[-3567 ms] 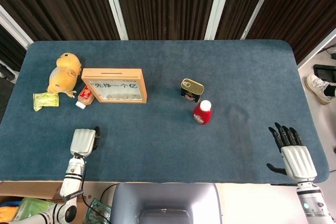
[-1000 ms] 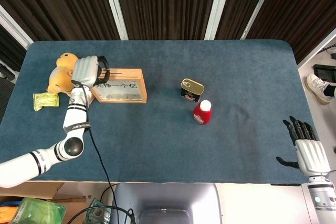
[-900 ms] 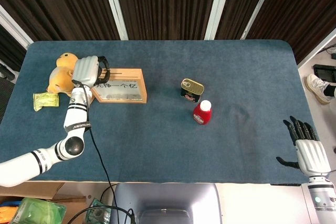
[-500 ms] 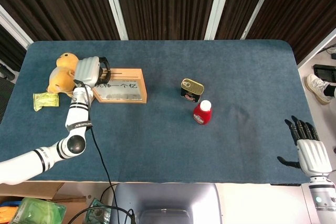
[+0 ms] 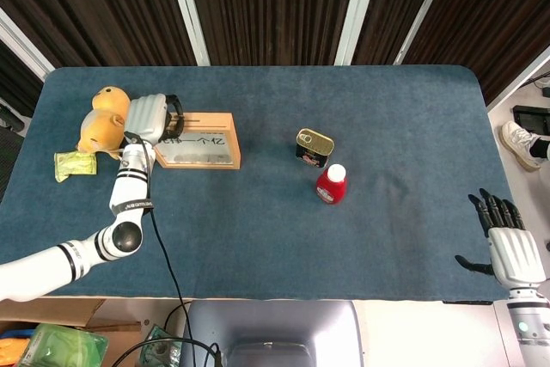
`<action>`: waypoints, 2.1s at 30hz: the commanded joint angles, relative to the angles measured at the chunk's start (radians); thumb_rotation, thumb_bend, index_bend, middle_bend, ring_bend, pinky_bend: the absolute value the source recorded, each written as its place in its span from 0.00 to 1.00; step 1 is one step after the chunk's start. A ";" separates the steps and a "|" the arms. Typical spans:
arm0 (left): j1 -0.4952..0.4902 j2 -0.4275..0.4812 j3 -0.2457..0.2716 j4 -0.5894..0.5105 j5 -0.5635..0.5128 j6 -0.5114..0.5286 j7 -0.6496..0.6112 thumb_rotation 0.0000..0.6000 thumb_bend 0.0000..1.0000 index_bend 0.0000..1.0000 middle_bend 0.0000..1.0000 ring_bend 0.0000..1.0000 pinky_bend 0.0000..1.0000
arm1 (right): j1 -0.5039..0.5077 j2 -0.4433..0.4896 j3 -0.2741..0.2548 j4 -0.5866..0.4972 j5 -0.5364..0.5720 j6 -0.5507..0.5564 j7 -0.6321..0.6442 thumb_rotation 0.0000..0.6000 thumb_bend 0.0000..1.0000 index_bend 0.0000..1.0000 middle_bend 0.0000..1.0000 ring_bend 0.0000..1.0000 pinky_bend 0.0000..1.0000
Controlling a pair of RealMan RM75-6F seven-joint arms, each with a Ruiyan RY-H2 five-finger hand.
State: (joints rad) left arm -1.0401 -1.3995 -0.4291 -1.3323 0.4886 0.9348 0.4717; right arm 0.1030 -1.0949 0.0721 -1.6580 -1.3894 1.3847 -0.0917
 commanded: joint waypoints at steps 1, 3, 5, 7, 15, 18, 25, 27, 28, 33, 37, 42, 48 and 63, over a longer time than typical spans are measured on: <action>0.001 0.005 0.003 -0.006 -0.001 0.000 0.000 1.00 0.58 0.67 1.00 1.00 1.00 | 0.000 -0.001 0.000 0.000 0.000 0.000 -0.001 1.00 0.16 0.00 0.00 0.00 0.03; 0.000 0.007 0.005 -0.008 -0.002 0.000 0.001 1.00 0.58 0.67 1.00 1.00 1.00 | 0.000 -0.001 0.000 0.000 0.000 0.000 -0.002 1.00 0.16 0.00 0.00 0.00 0.03; -0.001 0.010 0.008 -0.012 -0.007 -0.004 0.001 1.00 0.58 0.66 1.00 1.00 1.00 | 0.000 -0.001 -0.001 -0.001 -0.002 0.001 -0.002 1.00 0.16 0.00 0.00 0.00 0.03; -0.002 0.010 0.010 -0.015 -0.005 -0.002 -0.001 1.00 0.58 0.66 1.00 1.00 1.00 | -0.001 -0.001 0.000 -0.002 -0.002 0.003 -0.001 1.00 0.16 0.00 0.00 0.00 0.03; -0.008 0.012 0.016 -0.020 0.000 0.010 -0.002 1.00 0.58 0.66 1.00 1.00 1.00 | -0.001 0.001 0.000 -0.001 -0.001 0.001 0.000 1.00 0.16 0.00 0.00 0.00 0.03; -0.011 0.011 0.021 -0.019 -0.005 0.008 0.001 1.00 0.59 0.66 1.00 1.00 1.00 | -0.001 0.001 0.000 -0.002 0.000 0.002 0.000 1.00 0.16 0.00 0.00 0.00 0.03; -0.017 0.007 0.026 -0.012 -0.005 0.008 0.001 1.00 0.58 0.66 1.00 1.00 1.00 | -0.002 0.001 0.001 -0.002 0.002 0.002 0.001 1.00 0.16 0.00 0.00 0.00 0.03; -0.018 0.009 0.027 -0.011 -0.005 0.007 0.001 1.00 0.57 0.66 1.00 1.00 1.00 | -0.002 0.001 0.001 -0.002 0.002 0.002 0.001 1.00 0.16 0.00 0.00 0.00 0.03; -0.018 0.009 0.028 -0.012 -0.006 0.005 0.001 1.00 0.57 0.65 1.00 1.00 1.00 | -0.002 0.002 0.001 -0.002 0.003 0.001 0.002 1.00 0.16 0.00 0.00 0.00 0.03; -0.018 0.013 0.032 -0.014 -0.003 -0.004 -0.006 1.00 0.54 0.55 1.00 1.00 1.00 | -0.002 0.002 0.001 -0.002 0.002 0.002 0.001 1.00 0.16 0.00 0.00 0.00 0.03; -0.018 0.015 0.036 -0.015 0.004 -0.003 -0.009 1.00 0.51 0.49 1.00 1.00 1.00 | -0.003 0.002 0.001 -0.003 0.002 0.002 0.001 1.00 0.16 0.00 0.00 0.00 0.03; -0.017 0.018 0.035 -0.020 0.014 0.004 -0.017 1.00 0.50 0.45 1.00 1.00 1.00 | -0.003 0.003 0.000 -0.003 0.001 0.002 0.001 1.00 0.16 0.00 0.00 0.00 0.03; -0.014 0.022 0.035 -0.030 0.025 0.015 -0.024 1.00 0.50 0.45 1.00 1.00 1.00 | -0.003 0.004 0.000 -0.003 0.000 0.003 0.002 1.00 0.16 0.00 0.00 0.00 0.03; 0.247 0.271 0.142 -0.465 0.483 0.231 -0.226 1.00 0.41 0.10 0.62 0.68 0.97 | 0.002 -0.002 -0.005 -0.004 -0.013 -0.003 -0.009 1.00 0.16 0.00 0.00 0.00 0.03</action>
State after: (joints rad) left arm -0.9302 -1.2550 -0.3681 -1.6167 0.7805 1.0738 0.3316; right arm 0.1050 -1.0960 0.0682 -1.6608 -1.4001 1.3820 -0.0987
